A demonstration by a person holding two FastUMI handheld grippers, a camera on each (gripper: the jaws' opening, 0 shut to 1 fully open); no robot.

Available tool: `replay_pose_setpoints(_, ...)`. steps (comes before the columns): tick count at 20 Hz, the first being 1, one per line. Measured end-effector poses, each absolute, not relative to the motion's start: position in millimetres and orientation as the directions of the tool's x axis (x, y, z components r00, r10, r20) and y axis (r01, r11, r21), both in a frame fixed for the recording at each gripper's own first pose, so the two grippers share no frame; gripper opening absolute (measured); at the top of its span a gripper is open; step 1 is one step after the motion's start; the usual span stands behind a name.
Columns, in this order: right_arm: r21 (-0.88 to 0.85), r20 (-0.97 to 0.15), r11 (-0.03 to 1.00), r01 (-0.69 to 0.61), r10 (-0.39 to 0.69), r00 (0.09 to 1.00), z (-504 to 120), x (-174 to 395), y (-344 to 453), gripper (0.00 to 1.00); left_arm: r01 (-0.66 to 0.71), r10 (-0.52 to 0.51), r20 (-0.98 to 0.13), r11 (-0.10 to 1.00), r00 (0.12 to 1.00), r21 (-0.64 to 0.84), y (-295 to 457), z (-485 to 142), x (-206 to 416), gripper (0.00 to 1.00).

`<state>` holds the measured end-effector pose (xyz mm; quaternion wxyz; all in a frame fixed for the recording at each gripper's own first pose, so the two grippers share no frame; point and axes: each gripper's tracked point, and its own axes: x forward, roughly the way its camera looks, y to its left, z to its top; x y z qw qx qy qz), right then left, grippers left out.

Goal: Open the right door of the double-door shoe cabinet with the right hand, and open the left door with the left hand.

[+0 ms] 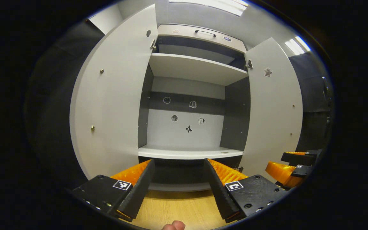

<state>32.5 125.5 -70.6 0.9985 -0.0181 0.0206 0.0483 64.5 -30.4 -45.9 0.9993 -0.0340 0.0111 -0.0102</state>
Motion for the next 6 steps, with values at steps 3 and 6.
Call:
replay_pose_setpoints(3,-0.006,-0.033,0.995,-0.101,0.101,0.994,-66.4,32.1,128.1,0.98,-0.003,0.002,-0.014,0.999,1.0,-0.043,-23.8,-40.9,62.8,0.91)
replay_pose_setpoints(6,-0.004,-0.024,0.995,-0.096,0.096,0.995,-63.5,30.0,127.7,0.98,-0.022,0.022,0.0,0.999,1.0,-0.028,-19.9,-36.0,61.2,0.91)
